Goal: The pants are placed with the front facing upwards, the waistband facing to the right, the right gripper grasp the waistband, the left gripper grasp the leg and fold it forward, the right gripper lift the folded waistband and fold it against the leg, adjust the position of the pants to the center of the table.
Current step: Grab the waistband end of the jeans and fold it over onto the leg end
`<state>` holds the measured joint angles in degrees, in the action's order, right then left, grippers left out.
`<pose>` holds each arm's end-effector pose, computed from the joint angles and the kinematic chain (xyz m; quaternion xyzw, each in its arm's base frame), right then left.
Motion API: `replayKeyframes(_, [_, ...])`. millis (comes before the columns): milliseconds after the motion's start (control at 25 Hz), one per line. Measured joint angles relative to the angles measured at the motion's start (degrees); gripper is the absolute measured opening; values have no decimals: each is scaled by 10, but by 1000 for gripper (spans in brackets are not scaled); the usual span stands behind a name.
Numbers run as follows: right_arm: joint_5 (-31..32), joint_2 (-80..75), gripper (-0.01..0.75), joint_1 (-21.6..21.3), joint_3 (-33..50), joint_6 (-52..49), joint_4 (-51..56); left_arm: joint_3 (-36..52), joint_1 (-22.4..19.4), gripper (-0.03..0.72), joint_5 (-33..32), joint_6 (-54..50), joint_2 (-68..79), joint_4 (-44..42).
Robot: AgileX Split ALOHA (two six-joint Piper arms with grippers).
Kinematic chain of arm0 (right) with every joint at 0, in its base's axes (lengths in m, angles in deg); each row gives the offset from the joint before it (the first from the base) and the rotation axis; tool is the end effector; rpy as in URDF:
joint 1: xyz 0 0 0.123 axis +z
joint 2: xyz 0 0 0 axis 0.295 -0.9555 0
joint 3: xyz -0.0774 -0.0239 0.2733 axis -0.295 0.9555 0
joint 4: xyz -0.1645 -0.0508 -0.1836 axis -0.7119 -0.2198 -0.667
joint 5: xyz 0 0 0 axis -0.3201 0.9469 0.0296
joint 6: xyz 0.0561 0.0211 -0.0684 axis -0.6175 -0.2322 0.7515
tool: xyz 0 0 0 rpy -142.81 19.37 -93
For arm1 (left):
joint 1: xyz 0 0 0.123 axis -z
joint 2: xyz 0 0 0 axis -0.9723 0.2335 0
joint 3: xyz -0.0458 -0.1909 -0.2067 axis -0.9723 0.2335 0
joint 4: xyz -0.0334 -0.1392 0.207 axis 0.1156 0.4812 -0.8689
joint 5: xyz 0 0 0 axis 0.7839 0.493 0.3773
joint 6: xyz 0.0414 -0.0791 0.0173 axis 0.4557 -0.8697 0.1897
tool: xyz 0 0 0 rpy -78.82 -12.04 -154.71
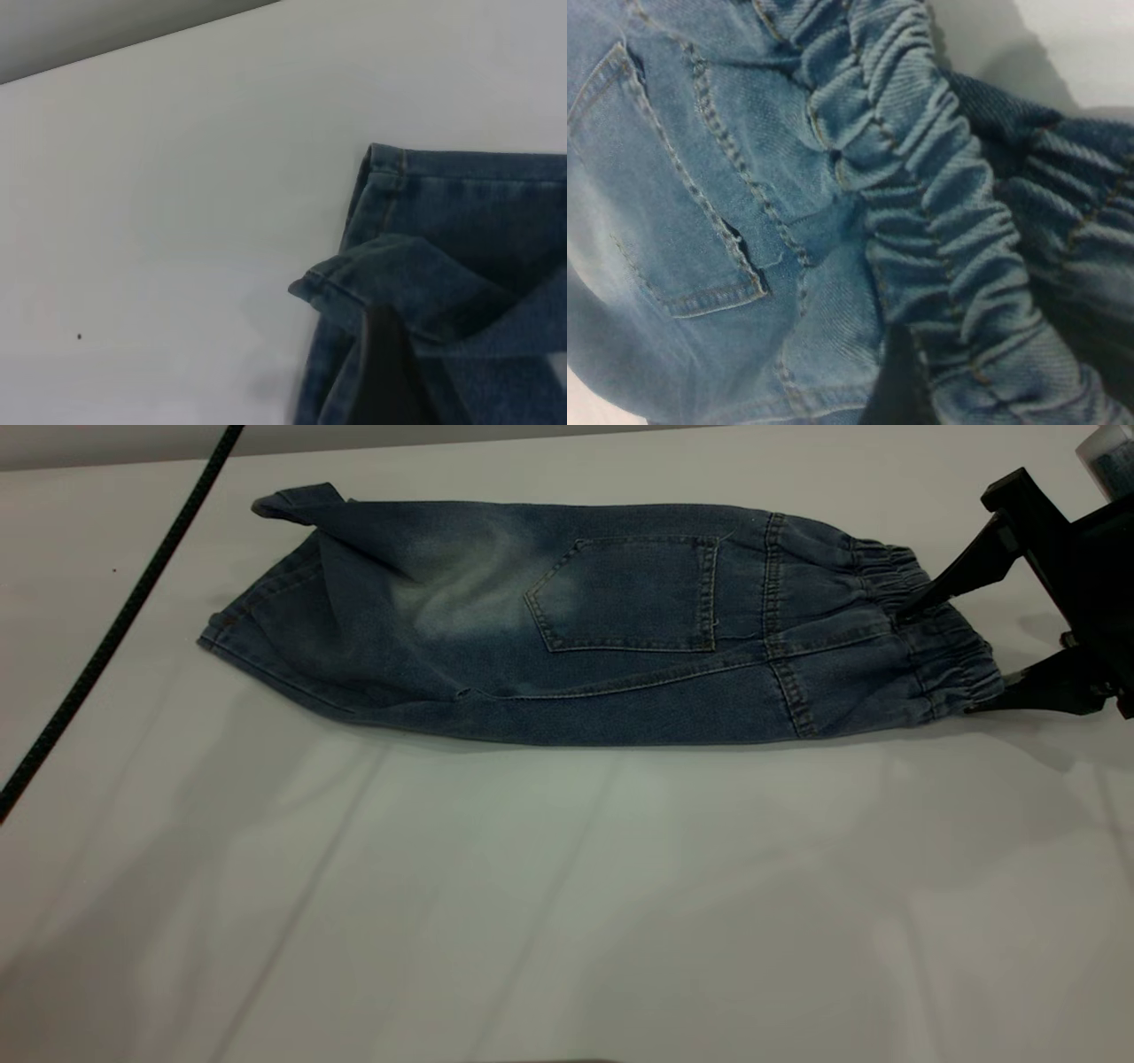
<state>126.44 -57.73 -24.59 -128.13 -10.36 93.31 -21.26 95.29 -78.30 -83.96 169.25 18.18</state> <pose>0.3357 0.0115 0.0469 0.3101 0.8782 0.3512 0.0965 0.4291 -0.1286 0.1988 0.1252 0.9150 0.0259 0.3826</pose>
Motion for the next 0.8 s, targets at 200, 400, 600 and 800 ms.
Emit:
replayKeyframes(200, [1,-1,248,5,0,51,35,0,25,440,0,17,6,0])
replayKeyframes(400, [50,-5,55,5,0,132,110,0,69,440,-5,25,40,2])
replayKeyframes(600, [146,-5,53,3,-28,159,120,0,125,440,0,26,82,12])
replayKeyframes(800, [240,9,53,3,-64,163,118,0,178,440,25,26,122,15])
